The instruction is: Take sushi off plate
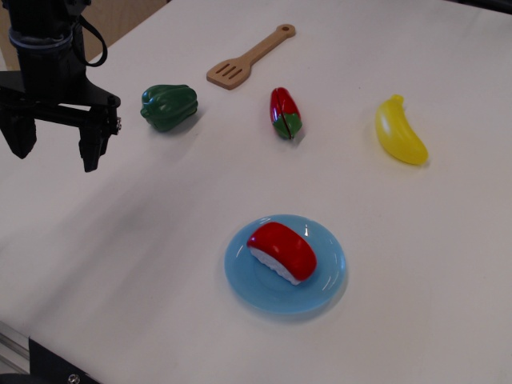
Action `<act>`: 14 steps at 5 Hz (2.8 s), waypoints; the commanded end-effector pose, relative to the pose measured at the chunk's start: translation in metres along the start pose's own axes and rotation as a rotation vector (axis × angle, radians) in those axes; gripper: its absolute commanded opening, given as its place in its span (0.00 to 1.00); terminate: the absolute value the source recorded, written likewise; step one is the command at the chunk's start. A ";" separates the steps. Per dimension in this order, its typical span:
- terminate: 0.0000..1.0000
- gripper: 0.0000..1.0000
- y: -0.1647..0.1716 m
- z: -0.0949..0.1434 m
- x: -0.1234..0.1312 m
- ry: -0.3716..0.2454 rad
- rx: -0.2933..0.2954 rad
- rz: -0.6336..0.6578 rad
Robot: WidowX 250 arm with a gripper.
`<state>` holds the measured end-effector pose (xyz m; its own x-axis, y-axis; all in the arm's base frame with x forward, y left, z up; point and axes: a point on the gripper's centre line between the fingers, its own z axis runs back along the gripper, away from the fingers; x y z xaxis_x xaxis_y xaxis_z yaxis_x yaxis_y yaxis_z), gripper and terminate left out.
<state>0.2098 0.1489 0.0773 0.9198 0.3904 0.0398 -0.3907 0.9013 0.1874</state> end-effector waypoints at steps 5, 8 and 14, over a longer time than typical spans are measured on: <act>0.00 1.00 -0.095 0.034 -0.043 -0.007 -0.145 0.538; 0.00 1.00 -0.155 0.021 -0.036 0.006 -0.175 0.617; 0.00 1.00 -0.180 -0.018 -0.026 0.014 -0.174 0.695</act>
<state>0.2446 -0.0233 0.0175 0.4607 0.8851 0.0658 -0.8865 0.4625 -0.0139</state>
